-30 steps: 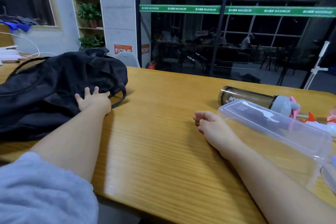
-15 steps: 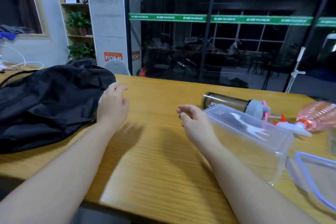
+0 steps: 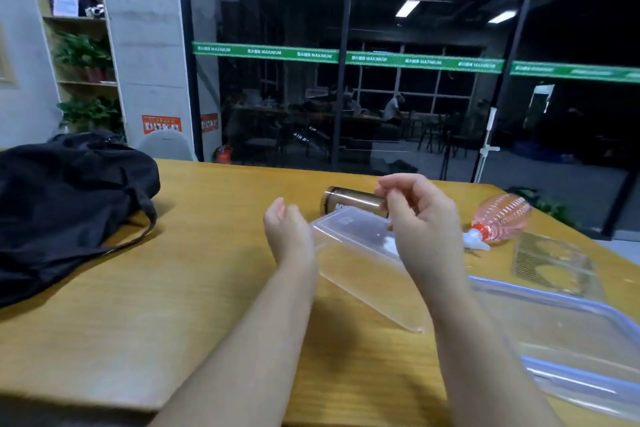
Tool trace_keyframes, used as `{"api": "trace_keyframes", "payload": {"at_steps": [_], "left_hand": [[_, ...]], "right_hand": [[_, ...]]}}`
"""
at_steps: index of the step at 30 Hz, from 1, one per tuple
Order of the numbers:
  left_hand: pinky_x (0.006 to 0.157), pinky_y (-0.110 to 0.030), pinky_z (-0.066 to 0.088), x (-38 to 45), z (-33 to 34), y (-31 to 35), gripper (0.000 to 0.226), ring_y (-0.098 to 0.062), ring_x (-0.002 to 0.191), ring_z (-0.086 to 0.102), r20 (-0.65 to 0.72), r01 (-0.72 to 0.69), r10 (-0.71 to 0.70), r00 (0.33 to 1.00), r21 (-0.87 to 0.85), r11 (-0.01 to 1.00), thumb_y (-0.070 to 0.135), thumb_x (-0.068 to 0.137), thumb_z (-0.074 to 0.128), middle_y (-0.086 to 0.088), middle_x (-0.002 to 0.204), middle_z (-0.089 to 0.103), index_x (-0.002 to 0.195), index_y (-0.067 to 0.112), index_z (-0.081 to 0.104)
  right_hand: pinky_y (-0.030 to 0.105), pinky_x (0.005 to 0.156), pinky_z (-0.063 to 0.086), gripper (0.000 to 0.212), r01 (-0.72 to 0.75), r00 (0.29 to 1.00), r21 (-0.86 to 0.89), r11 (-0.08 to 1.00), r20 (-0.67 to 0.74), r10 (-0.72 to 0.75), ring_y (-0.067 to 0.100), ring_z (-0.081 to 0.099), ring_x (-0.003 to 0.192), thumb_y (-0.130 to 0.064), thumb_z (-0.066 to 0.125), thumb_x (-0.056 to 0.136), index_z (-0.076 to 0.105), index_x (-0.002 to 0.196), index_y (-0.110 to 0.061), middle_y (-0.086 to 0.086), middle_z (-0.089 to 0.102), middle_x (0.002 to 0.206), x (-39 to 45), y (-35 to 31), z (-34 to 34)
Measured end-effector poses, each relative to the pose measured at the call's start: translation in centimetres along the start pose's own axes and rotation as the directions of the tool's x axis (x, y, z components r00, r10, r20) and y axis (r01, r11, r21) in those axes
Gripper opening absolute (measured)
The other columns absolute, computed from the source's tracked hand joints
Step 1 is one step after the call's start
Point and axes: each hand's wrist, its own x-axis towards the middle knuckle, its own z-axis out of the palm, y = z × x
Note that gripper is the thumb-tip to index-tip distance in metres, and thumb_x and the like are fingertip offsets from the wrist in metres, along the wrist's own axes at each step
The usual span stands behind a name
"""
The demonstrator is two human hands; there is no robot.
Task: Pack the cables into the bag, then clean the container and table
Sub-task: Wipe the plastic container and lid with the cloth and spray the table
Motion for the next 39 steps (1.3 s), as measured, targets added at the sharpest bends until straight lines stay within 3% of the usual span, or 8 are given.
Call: {"api": "trace_keyframes", "payload": {"at_steps": [5,8,13,16,21,26,35,39], "left_hand": [[0.093,-0.022,0.03,1.3,-1.1,-1.4,0.037,-0.008,0.119,0.043,0.128,-0.194,0.165,0.978,0.266,0.944,0.022,0.095,0.043,0.005,0.135,0.046,0.132,0.022,0.045],[0.091,-0.024,0.028,1.9,-1.5,-1.8,0.044,-0.013,0.124,0.039,0.203,-0.079,0.024,0.979,0.267,0.96,0.031,0.096,0.043,0.003,0.143,0.039,0.138,0.02,0.038],[0.096,-0.027,0.024,1.2,-1.5,-2.4,0.066,-0.005,0.11,0.043,0.442,-0.085,-0.165,0.882,0.493,0.866,0.051,0.094,0.037,0.006,0.151,0.021,0.148,0.023,0.014],[0.107,-0.034,0.023,2.0,-1.5,-3.2,0.073,-0.009,0.125,0.036,0.414,-0.095,-0.177,0.893,0.556,0.826,0.061,0.09,0.034,0.006,0.15,0.024,0.148,0.022,0.014],[0.104,-0.038,0.034,2.4,-1.4,-3.8,0.087,-0.018,0.119,0.048,0.4,-0.093,-0.187,0.897,0.586,0.805,0.079,0.069,0.024,0.005,0.128,0.054,0.129,0.021,0.05],[0.103,-0.04,0.035,2.6,-1.2,-4.0,0.065,-0.023,0.118,0.05,0.367,-0.106,-0.155,0.917,0.599,0.794,0.06,0.092,0.022,-0.002,0.126,0.056,0.128,0.015,0.052],[0.095,-0.04,0.038,2.4,-1.4,-3.7,0.061,-0.021,0.108,0.054,0.337,-0.079,-0.133,0.932,0.547,0.833,0.062,0.089,0.025,0.0,0.114,0.061,0.117,0.017,0.056],[0.097,-0.043,0.041,2.4,-1.5,-3.6,0.076,-0.021,0.102,0.057,0.344,-0.08,-0.122,0.931,0.519,0.851,0.075,0.071,0.025,0.001,0.108,0.064,0.108,0.02,0.06]], "right_hand": [[0.009,0.062,0.04,0.028,-0.049,0.998,-0.246,0.968,-0.037,0.041,-0.002,0.057,0.077,-0.015,0.054,0.092,0.058,0.083,-0.041,-0.02,0.064,0.086,-0.9,2.3,-6.1],[0.009,0.078,0.041,0.015,-0.122,0.986,-0.343,0.931,0.063,0.152,-0.004,0.053,0.094,-0.029,0.061,0.089,0.056,0.1,-0.037,-0.018,0.057,0.104,-1.3,3.4,-7.7],[0.033,0.097,0.043,0.071,-0.205,0.941,-0.441,0.874,0.156,0.299,0.005,0.044,0.121,-0.063,0.061,0.068,0.045,0.13,-0.033,-0.017,0.047,0.127,-1.9,4.4,-8.0],[0.036,0.107,0.034,0.092,-0.264,0.894,-0.459,0.848,0.213,0.394,0.01,0.033,0.134,-0.065,0.067,0.062,0.032,0.141,-0.034,-0.014,0.038,0.14,-1.8,4.6,-7.7],[0.031,0.101,0.03,0.117,-0.29,0.811,-0.484,0.826,0.334,0.48,0.01,0.023,0.14,-0.052,0.083,0.057,0.01,0.147,-0.043,-0.013,0.025,0.15,-1.7,4.8,-7.3],[0.038,0.107,0.034,0.128,-0.295,0.76,-0.53,0.795,0.375,0.531,0.013,0.029,0.137,-0.047,0.088,0.053,0.001,0.146,-0.046,-0.008,0.03,0.149,-1.8,5.9,-7.1],[0.039,0.109,0.034,0.131,-0.31,0.782,-0.439,0.843,0.386,0.489,0.011,0.033,0.135,-0.053,0.088,0.047,0.001,0.144,-0.05,-0.013,0.034,0.147,-2.0,6.7,-7.0],[0.041,0.11,0.033,0.132,-0.314,0.791,-0.414,0.854,0.384,0.477,0.009,0.03,0.137,-0.052,0.088,0.046,0.002,0.146,-0.049,-0.013,0.032,0.148,-2.1,6.8,-6.9]]}}
